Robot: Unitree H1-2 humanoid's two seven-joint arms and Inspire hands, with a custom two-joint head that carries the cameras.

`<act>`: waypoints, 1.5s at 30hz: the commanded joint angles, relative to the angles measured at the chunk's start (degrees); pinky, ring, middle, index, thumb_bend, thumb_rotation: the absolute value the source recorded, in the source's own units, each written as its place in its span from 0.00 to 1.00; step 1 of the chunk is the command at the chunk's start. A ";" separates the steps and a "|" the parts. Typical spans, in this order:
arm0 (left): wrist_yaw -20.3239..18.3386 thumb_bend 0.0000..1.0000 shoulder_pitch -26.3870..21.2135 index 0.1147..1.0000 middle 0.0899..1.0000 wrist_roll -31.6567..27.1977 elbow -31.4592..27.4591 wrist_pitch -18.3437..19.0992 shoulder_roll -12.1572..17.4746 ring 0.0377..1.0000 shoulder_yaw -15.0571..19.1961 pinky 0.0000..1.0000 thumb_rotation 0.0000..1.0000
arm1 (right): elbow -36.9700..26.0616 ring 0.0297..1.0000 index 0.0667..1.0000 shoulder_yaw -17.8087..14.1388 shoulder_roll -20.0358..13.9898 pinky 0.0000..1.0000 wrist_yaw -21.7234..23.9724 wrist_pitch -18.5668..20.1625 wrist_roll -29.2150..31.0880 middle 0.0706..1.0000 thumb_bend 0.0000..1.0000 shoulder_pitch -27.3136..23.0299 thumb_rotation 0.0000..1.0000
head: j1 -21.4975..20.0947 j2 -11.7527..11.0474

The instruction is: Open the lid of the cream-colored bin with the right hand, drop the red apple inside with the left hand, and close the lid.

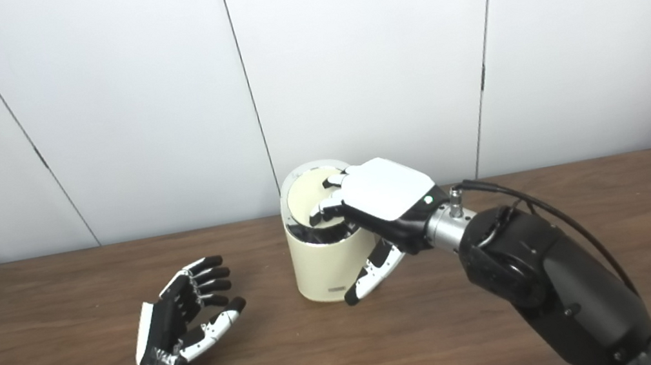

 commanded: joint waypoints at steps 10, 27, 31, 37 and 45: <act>0.22 0.60 2.57 0.69 0.65 -0.26 0.32 0.06 -1.61 0.64 -0.54 0.59 0.00 | 1.82 0.92 0.77 -0.30 -1.02 0.90 0.84 -0.24 0.69 0.76 0.74 -1.57 0.53 | 0.14 0.34; -0.10 0.59 2.50 0.70 0.66 -0.19 0.28 -0.01 -1.21 0.64 -0.34 0.58 0.00 | -3.43 0.89 0.87 -13.04 1.69 0.74 -11.75 0.07 10.50 0.87 0.68 3.96 0.40 | -0.26 0.15; -0.14 0.60 2.47 0.70 0.66 -0.11 0.32 -0.23 -1.15 0.64 -0.36 0.58 0.00 | -2.55 0.88 0.90 -15.68 2.21 0.72 -13.45 0.54 13.70 0.89 0.69 7.02 0.39 | -0.26 0.15; -0.39 0.61 2.84 0.69 0.66 -0.38 -0.50 0.08 -1.01 0.65 -0.29 0.58 0.00 | -0.82 0.86 0.92 -20.54 3.51 0.73 -14.06 4.38 22.02 0.90 0.74 12.45 0.29 | -0.35 -0.14; -0.66 0.63 2.63 0.69 0.66 -1.22 -0.50 -0.01 -0.97 0.64 0.08 0.58 0.01 | 4.49 0.84 0.90 -23.30 4.64 0.70 -16.41 3.00 30.80 0.89 0.80 16.07 0.24 | -0.83 -0.11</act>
